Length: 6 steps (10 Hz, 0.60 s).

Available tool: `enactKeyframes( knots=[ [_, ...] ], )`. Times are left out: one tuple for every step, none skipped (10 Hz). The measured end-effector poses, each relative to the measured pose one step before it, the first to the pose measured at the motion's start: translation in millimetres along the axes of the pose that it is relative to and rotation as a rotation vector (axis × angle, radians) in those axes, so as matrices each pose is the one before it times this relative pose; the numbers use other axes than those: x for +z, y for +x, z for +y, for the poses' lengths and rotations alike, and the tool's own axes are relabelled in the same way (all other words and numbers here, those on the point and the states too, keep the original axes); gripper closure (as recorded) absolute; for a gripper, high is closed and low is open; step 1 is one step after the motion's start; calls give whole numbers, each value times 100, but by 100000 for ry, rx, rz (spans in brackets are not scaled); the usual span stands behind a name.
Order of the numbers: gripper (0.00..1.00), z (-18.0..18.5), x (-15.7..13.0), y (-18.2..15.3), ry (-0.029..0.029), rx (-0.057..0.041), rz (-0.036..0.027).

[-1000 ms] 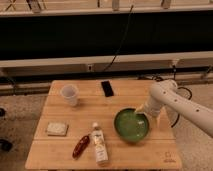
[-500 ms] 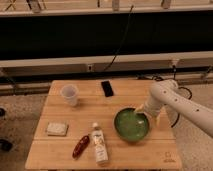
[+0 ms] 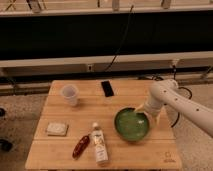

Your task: Drag the ceramic bowl in a circle

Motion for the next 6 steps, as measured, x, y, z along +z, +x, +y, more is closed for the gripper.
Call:
enactKeyframes(
  knots=[
    [20, -28, -26, 59, 79, 103, -101],
    [20, -28, -41, 45, 58, 46, -54],
    [20, 6, 36, 35, -158, 6, -237],
    [20, -68, -30, 81, 50, 6, -63],
    [20, -90, -62, 92, 150, 43, 56],
    [20, -34, 16, 80, 103, 90, -16]
  ],
)
